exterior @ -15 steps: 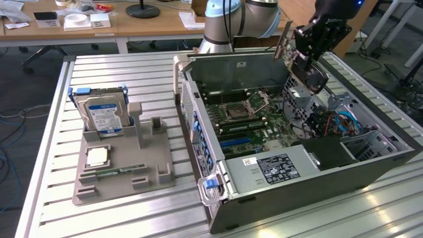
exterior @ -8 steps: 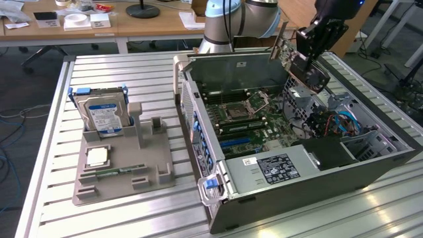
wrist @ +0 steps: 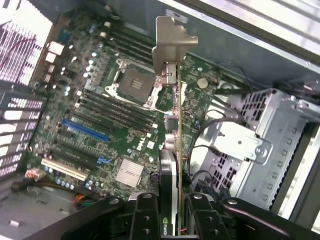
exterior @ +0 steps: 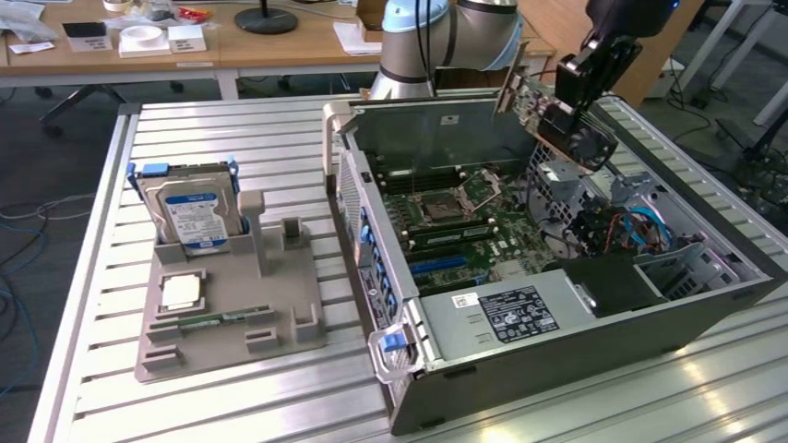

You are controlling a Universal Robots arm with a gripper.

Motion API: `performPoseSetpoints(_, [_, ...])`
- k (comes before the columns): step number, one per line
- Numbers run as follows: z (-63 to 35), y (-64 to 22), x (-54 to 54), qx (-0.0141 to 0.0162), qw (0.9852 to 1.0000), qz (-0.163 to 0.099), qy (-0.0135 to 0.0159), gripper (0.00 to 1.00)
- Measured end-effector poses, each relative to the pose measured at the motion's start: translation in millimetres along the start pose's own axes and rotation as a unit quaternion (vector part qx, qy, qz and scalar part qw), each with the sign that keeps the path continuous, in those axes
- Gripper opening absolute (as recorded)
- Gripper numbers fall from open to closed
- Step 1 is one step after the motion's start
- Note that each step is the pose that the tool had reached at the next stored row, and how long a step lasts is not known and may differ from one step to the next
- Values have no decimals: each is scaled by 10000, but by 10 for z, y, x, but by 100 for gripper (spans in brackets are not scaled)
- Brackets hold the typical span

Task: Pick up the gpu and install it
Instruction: 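Insert the gpu into the slot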

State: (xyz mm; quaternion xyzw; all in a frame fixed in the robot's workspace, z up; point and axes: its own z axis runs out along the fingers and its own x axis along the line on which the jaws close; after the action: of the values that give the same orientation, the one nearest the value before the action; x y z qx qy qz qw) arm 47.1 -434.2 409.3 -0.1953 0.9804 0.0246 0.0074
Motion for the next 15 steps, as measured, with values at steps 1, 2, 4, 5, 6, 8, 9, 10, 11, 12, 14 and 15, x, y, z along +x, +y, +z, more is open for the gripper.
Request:
performPoseSetpoints(1, [0,0,0,-2,10000,-85,4,27])
performPoseSetpoints(2, [1,0,0,-4,9999,-172,8,27])
performPoseSetpoints(4, [2,0,0,-9,9994,-347,16,27])
performPoseSetpoints(5, [3,0,0,-11,9990,-442,20,27])
performPoseSetpoints(6, [4,0,0,-13,9986,-529,24,27])
performPoseSetpoints(8, [5,0,0,-17,9975,-707,32,27])
performPoseSetpoints(9, [5,0,0,-19,9968,-794,37,27])
performPoseSetpoints(10, [6,0,0,-22,9961,-881,40,27])
performPoseSetpoints(11, [7,0,0,-23,9953,-964,44,27])
performPoseSetpoints(12, [7,0,0,-25,9945,-1043,48,27])
performPoseSetpoints(14, [9,0,0,-29,9927,-1201,55,27])
performPoseSetpoints(15, [10,0,0,-31,9917,-1281,58,27])
